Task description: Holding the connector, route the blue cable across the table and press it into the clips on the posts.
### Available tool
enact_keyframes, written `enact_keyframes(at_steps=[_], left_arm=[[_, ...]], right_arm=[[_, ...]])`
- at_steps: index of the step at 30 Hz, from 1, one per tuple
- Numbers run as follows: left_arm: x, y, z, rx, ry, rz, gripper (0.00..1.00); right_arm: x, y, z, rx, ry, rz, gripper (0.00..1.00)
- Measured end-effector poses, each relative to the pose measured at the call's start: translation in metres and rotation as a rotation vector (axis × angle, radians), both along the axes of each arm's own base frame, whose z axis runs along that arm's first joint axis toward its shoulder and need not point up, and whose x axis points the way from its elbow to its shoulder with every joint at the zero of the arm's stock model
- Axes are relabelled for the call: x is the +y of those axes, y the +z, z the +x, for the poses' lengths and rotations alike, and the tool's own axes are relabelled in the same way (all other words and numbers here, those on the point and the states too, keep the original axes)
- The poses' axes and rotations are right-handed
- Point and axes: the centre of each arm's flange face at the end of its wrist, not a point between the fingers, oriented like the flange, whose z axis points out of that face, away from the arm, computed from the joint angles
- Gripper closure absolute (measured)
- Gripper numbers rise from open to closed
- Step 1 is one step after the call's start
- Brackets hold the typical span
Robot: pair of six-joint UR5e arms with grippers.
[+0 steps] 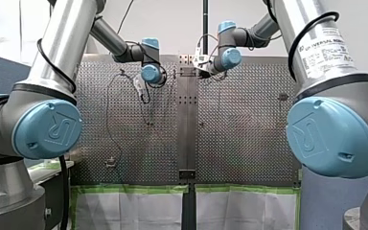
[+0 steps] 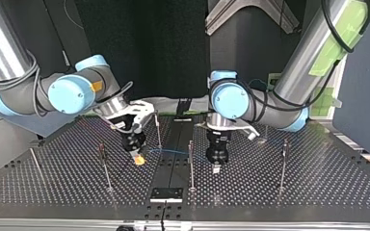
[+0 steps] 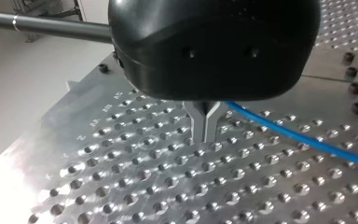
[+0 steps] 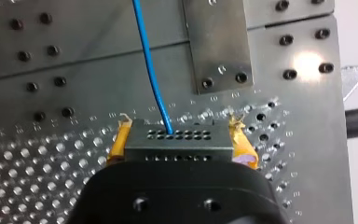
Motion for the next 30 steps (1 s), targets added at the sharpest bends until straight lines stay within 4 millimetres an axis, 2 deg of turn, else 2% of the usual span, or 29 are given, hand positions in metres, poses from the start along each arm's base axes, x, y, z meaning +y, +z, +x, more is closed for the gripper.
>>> enact_keyframes(at_steps=[5,6,7,8,10,11,12,13,23,30], left_arm=[[0.004,0.000,0.001,0.011,0.012,0.003,0.99],[0.004,0.000,0.001,0.014,0.013,0.004,0.93],[0.004,0.000,0.001,0.016,0.013,0.004,0.77],[0.004,0.000,0.000,0.020,0.012,0.005,0.77],[0.003,-0.002,-0.001,0.030,0.011,0.007,0.52],[0.003,-0.002,-0.002,0.034,0.011,0.008,0.52],[0.003,-0.003,-0.002,0.040,0.011,0.009,0.13],[0.003,-0.003,-0.003,0.044,0.010,0.009,0.00],[-0.001,-0.004,-0.019,0.106,0.005,0.040,0.00],[-0.003,-0.001,-0.052,0.160,-0.009,0.062,0.00]], right_arm=[[-0.009,-0.001,-0.006,-0.002,-0.010,-0.002,1.00],[-0.010,-0.001,-0.006,-0.002,-0.009,-0.002,1.00],[-0.010,-0.002,-0.007,-0.002,-0.007,-0.002,1.00],[-0.011,-0.002,-0.007,-0.002,-0.007,-0.002,1.00],[-0.012,-0.002,-0.008,-0.002,-0.006,-0.001,1.00],[-0.012,-0.002,-0.008,-0.002,-0.006,-0.001,1.00],[-0.013,-0.003,-0.009,-0.002,-0.006,-0.001,1.00],[-0.013,-0.003,-0.009,-0.001,-0.007,-0.001,1.00],[-0.014,-0.003,-0.011,0.006,-0.010,0.001,1.00],[-0.013,-0.002,-0.014,0.013,-0.017,0.009,1.00]])
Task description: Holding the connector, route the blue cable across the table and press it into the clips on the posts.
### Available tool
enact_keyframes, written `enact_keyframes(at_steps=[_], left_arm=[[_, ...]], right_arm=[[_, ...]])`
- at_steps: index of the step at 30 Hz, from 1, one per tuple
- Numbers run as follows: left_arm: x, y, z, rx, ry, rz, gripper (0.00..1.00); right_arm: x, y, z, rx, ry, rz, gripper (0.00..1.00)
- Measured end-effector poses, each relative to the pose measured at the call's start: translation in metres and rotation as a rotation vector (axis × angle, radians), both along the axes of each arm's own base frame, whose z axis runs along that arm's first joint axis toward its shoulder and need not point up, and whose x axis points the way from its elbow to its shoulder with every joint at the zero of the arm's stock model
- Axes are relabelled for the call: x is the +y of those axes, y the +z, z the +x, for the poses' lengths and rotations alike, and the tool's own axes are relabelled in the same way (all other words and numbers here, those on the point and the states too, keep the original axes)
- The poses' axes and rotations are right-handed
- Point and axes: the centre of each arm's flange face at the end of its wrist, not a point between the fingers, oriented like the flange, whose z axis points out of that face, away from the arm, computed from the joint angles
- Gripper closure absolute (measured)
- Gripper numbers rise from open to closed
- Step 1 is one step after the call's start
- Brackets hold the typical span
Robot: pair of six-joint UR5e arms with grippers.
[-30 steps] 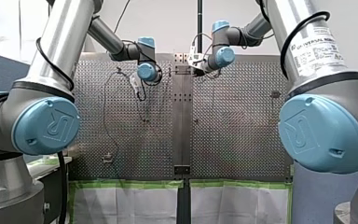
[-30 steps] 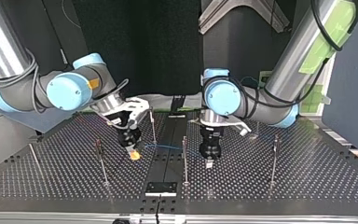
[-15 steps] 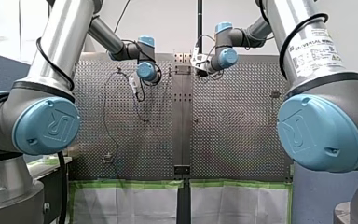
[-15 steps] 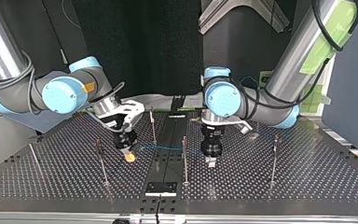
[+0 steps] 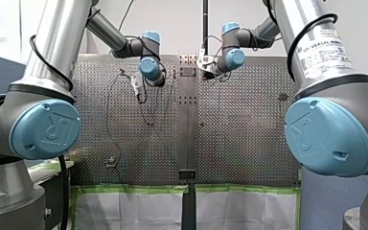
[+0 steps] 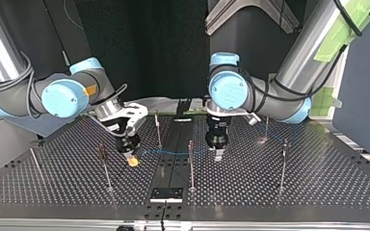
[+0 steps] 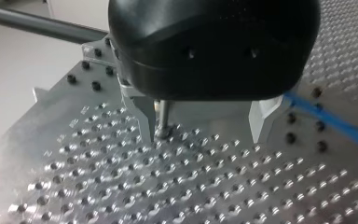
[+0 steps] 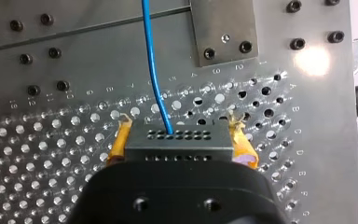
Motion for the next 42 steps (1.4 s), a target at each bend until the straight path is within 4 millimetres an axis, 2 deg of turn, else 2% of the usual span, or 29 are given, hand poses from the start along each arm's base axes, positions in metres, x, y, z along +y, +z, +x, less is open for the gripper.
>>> enact_keyframes(at_steps=[6,12,18,33,37,42], left_arm=[[-0.006,0.007,-0.034,0.024,-0.029,0.018,0.00],[-0.016,0.025,-0.059,-0.008,-0.064,0.010,0.00],[-0.034,0.040,-0.078,-0.044,-0.104,-0.005,0.00],[-0.086,0.056,-0.114,-0.097,-0.179,-0.033,0.00],[-0.095,0.057,-0.115,-0.092,-0.190,-0.025,0.00],[-0.101,0.053,-0.105,-0.071,-0.166,0.008,0.00]], right_arm=[[0.001,0.008,-0.005,0.000,-0.017,-0.006,1.00],[0.004,0.022,-0.010,-0.009,-0.031,-0.023,1.00],[0.004,0.024,-0.015,-0.005,-0.042,-0.019,1.00],[0.002,0.021,-0.022,0.008,-0.078,-0.009,1.00],[0.002,0.022,-0.023,0.008,-0.079,-0.009,1.00],[0.002,0.022,-0.023,0.008,-0.079,-0.010,1.00]])
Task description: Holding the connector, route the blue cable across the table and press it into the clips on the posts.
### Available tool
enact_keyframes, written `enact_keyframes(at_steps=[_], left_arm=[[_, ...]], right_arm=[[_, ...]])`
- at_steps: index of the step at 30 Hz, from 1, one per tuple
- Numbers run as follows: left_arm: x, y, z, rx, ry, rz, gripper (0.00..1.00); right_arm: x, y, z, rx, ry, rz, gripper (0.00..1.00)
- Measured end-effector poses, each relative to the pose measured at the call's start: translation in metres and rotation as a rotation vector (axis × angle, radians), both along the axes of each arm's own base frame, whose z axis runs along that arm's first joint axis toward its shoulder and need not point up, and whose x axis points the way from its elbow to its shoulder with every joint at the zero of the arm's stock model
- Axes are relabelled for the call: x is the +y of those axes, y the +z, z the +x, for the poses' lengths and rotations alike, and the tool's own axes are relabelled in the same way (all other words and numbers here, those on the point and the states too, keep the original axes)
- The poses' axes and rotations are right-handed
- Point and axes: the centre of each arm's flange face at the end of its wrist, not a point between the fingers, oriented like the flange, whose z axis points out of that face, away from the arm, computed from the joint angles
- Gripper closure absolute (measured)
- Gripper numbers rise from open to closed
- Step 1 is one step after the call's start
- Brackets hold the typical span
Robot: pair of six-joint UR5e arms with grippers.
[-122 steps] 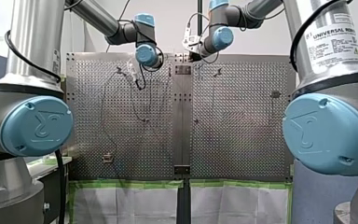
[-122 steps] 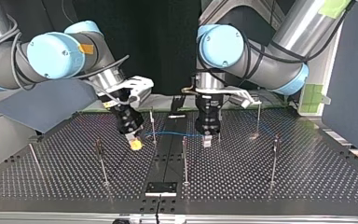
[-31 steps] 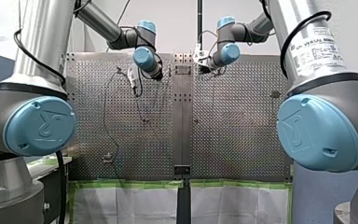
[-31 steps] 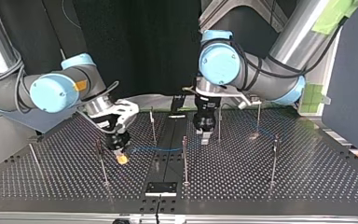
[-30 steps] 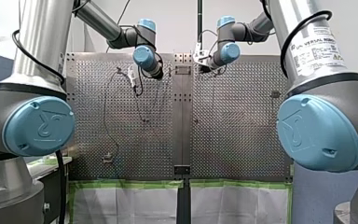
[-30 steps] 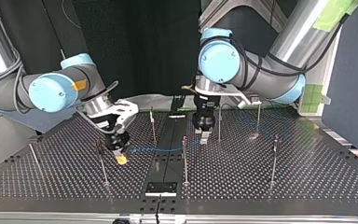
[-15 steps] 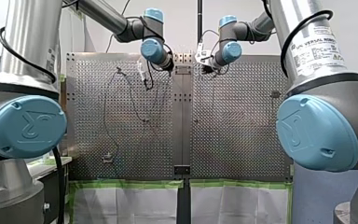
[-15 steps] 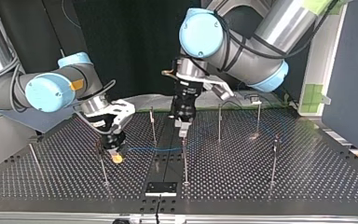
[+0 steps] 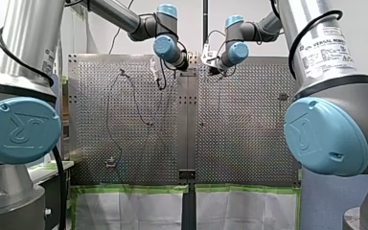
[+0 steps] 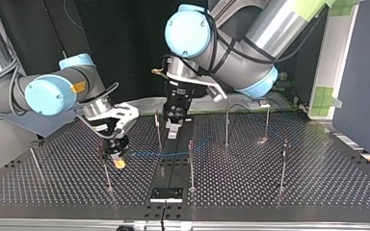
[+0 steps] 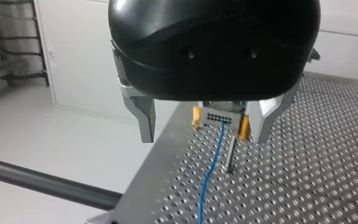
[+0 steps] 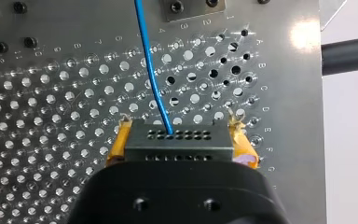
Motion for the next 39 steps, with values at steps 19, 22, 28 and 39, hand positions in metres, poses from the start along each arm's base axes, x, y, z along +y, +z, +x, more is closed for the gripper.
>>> enact_keyframes(at_steps=[19,22,28,39], left_arm=[[-0.019,-0.011,0.053,0.012,0.092,0.042,0.00],[-0.018,-0.003,0.059,-0.001,0.102,0.033,0.00],[-0.023,-0.004,0.070,0.009,0.103,0.045,0.00],[-0.031,-0.014,0.113,-0.013,0.152,0.030,0.00]], right_arm=[[-0.001,0.001,-0.001,-0.001,-0.002,-0.002,1.00],[-0.001,0.001,-0.001,-0.001,-0.002,-0.003,1.00],[-0.001,0.001,-0.001,-0.001,-0.002,-0.004,1.00],[-0.001,0.001,-0.001,-0.001,-0.002,-0.002,1.00]])
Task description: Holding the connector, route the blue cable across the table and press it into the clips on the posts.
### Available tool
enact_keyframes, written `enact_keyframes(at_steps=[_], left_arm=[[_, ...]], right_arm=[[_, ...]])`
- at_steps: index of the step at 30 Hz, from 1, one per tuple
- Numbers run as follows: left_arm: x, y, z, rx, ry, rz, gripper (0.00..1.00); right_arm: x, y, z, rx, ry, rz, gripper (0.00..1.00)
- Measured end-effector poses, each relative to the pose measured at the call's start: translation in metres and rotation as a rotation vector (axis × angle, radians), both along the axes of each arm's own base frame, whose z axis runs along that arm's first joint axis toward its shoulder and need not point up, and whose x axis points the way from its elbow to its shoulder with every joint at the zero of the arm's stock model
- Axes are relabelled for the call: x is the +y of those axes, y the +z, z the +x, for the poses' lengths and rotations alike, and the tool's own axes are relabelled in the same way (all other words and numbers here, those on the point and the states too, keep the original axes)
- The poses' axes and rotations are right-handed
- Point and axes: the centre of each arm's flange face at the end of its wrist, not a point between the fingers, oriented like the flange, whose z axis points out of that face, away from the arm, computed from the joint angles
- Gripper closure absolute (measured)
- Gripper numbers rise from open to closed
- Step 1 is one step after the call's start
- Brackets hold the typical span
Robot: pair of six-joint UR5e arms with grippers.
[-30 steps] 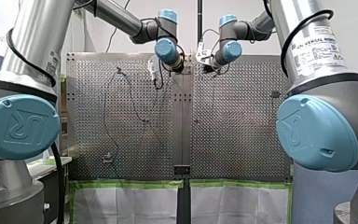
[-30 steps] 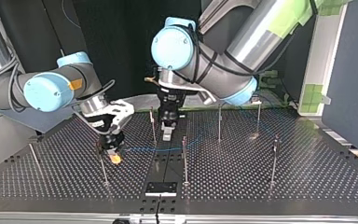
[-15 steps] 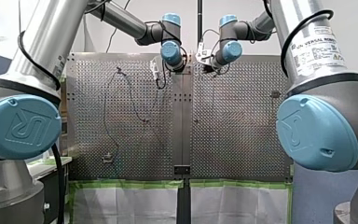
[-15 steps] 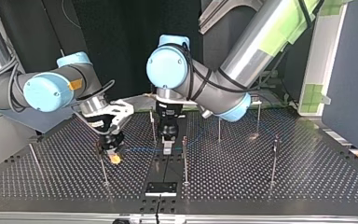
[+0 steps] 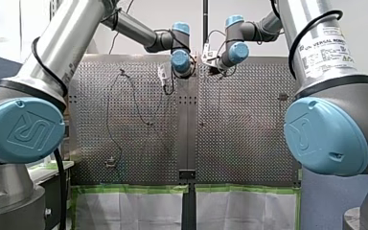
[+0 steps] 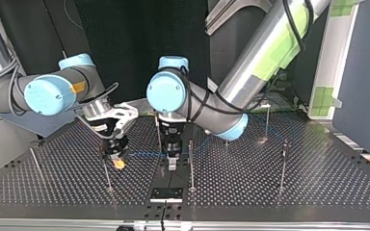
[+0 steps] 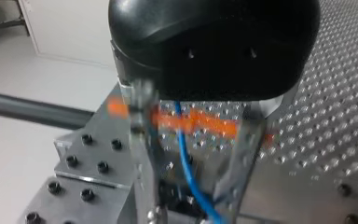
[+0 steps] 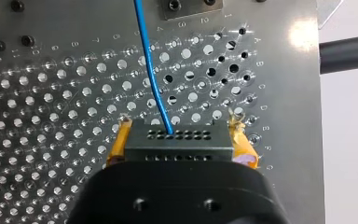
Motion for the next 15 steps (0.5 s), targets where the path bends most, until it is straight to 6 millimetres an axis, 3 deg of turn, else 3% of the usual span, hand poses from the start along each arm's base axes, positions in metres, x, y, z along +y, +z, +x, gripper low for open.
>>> enact_keyframes(at_steps=[5,15], left_arm=[[-0.003,0.004,0.011,-0.016,-0.001,-0.008,0.00],[-0.006,-0.014,0.025,0.000,-0.005,0.003,0.00]], right_arm=[[0.000,0.000,0.000,0.000,0.000,-0.001,1.00],[0.000,0.000,0.000,0.001,0.000,-0.001,1.00]])
